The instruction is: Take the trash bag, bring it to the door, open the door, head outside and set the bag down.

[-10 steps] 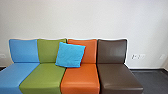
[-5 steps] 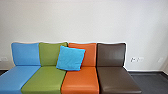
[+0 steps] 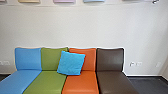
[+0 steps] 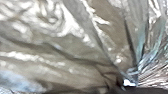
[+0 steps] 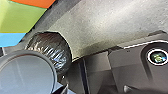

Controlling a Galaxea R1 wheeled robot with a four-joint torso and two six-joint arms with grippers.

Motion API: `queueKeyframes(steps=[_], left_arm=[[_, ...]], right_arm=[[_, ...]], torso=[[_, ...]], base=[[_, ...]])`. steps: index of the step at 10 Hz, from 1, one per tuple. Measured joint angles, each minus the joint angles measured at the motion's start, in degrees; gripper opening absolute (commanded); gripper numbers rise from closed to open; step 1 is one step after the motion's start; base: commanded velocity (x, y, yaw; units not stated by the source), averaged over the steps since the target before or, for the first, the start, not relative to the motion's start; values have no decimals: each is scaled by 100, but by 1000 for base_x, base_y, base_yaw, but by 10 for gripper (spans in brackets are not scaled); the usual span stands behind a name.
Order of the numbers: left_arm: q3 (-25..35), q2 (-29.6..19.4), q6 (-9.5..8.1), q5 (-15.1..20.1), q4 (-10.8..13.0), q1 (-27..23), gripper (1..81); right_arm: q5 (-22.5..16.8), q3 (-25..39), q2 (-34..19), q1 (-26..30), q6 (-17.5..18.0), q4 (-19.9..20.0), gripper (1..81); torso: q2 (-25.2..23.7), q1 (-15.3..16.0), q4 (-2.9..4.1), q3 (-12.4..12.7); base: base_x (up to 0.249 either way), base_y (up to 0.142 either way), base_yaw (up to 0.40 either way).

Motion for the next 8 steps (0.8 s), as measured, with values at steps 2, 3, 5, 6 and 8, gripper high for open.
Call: queueKeyframes(steps=[2, 3, 5, 6, 8], left_arm=[[-104, 157, 165, -210, 0, 239, 10], [-134, 284, 283, -300, 0, 339, 10], [-286, 574, 328, -534, 0, 492, 10], [-427, 697, 429, -621, 2, 551, 10], [-641, 833, 449, -700, 57, 691, 10]], right_arm=[[40, -152, 141, -152, 0, -68, 811], [45, -299, 233, -262, 1, -144, 811], [69, -627, 430, -295, 1, -197, 811], [89, -858, 568, -323, 1, -210, 811], [172, -1321, 856, -428, 1, -251, 811]], torso=[[370, -245, 0, 181], [553, -363, 0, 221], [971, -634, 0, 236], [1193, -780, 0, 236], [1598, -1040, 0, 236]], base=[[0, 0, 0], [0, 0, 0], [0, 0, 0], [0, 0, 0], [0, 0, 0]])
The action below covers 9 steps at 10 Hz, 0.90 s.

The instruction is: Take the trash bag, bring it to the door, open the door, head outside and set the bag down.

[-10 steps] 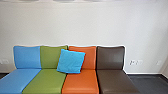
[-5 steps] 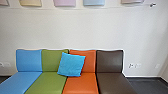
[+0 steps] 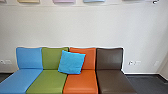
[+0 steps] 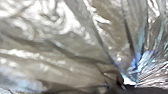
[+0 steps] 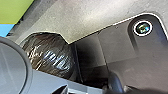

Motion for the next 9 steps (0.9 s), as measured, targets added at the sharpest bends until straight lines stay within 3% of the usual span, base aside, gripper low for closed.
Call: queueKeyframes(steps=[3, 6, 9], left_arm=[[-111, 132, 4, -188, 15, 74, 10], [-138, 124, 6, -226, 96, 160, 10], [-138, 127, 6, -228, 113, 301, 10]], right_arm=[[227, -749, 525, -166, 0, -68, 811], [363, -1339, 956, -372, -1, -156, 811], [408, -1446, 1107, -490, -1, -217, 811]], torso=[[586, -376, 0, 142], [1165, -754, 0, 686], [1755, -1148, 0, 1281]], base=[[0, 0, 0], [0, 0, 0], [0, 0, 0]])
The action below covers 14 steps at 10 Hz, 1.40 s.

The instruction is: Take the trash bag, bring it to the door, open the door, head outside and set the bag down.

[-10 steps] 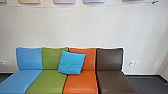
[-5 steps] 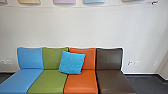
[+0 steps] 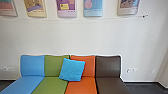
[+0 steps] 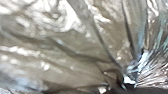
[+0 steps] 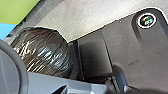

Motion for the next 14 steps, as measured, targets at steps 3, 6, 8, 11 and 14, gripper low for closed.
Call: queueKeyframes(steps=[3, 6, 8, 11, 14], left_arm=[[0, 0, 0, 0, 27, 13, 10], [0, 2, 0, 20, 48, 44, 10], [0, 5, 0, 9, 74, 33, 10], [-1, 9, -2, -16, 133, 20, 10], [-76, 74, -2, -77, 149, -56, 10]], right_arm=[[-2, -50, 9, -10, 0, -9, 811], [-9, -397, 279, -52, 0, -15, 811], [-2, -813, 546, -37, 1, -61, 811], [-4, -1189, 814, -39, 1, -179, 811], [-11, -1479, 998, -37, 4, -229, 811]], torso=[[555, -367, 0, 582], [1025, -675, 0, 710], [1447, -951, 0, 717], [2063, -1348, 0, 717], [2699, -1759, 0, 717]], base=[[0, 0, 0], [0, 0, 0], [0, 0, 0], [0, 0, 0], [0, 0, 0]])
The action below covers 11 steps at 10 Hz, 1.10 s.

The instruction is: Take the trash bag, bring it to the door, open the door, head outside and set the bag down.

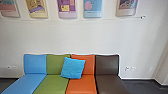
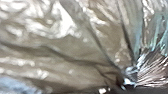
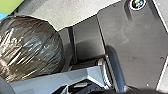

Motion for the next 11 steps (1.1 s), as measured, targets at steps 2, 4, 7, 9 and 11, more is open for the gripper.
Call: queueKeyframes(steps=[2, 4, 7, 9, 11], left_arm=[[-5, 5, -1, -17, 5, -13, 10], [-5, 5, -4, -28, 5, -11, 10], [-30, 11, -4, -6, 5, -40, 10], [-234, 105, -1, 60, 13, -22, 10], [-468, 240, -1, 91, 26, 11, 10]], right_arm=[[-2, -77, 37, 0, -2, -6, 811], [-2, -104, 39, 13, -2, -20, 811], [-4, -156, 61, 30, -2, -28, 811], [-11, -269, 141, 30, -2, -66, 811], [-26, -352, 201, -6, -2, -79, 811]], torso=[[391, -254, 0, 0], [702, -442, 0, 0], [796, -490, 0, 78], [798, -492, 0, 371], [798, -501, 0, 468]], base=[[0, 0, 0], [0, 0, 0], [0, 0, 0], [0, 0, 0], [0, 0, 0]])
